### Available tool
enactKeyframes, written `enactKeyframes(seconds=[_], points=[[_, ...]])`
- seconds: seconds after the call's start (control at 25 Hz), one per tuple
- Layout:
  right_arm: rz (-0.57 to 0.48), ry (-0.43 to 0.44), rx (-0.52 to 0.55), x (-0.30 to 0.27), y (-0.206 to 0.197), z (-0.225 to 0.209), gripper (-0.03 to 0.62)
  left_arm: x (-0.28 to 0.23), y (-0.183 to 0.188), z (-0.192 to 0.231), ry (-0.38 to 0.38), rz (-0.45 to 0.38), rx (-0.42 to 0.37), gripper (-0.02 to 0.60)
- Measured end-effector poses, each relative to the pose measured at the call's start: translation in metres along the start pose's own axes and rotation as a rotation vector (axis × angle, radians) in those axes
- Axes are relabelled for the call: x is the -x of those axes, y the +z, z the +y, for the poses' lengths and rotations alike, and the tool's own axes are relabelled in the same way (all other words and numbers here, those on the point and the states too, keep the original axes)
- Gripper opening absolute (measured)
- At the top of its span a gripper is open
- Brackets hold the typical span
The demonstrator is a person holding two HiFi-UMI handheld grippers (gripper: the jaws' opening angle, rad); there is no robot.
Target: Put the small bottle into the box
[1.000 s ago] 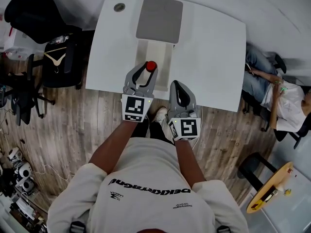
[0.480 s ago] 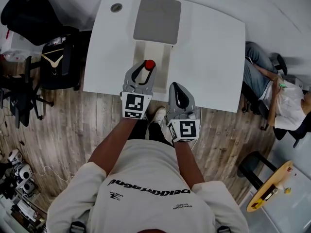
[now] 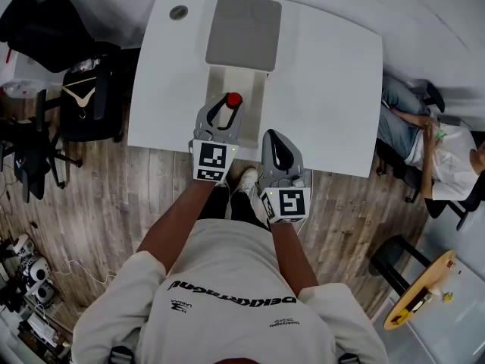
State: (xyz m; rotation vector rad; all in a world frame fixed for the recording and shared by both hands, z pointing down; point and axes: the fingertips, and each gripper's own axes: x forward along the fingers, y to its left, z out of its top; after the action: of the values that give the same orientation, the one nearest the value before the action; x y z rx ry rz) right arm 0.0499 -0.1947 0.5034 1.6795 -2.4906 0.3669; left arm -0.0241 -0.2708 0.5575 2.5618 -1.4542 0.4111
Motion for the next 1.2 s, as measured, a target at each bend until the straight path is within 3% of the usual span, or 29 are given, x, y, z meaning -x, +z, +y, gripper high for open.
enactKeyframes(seconds=[1.2], points=[[0.036, -0.007, -0.012, -0.007, -0.014, -0.01, -0.002, -0.034, -0.033, 0.0, -0.009, 0.086, -0.019, 0.137]])
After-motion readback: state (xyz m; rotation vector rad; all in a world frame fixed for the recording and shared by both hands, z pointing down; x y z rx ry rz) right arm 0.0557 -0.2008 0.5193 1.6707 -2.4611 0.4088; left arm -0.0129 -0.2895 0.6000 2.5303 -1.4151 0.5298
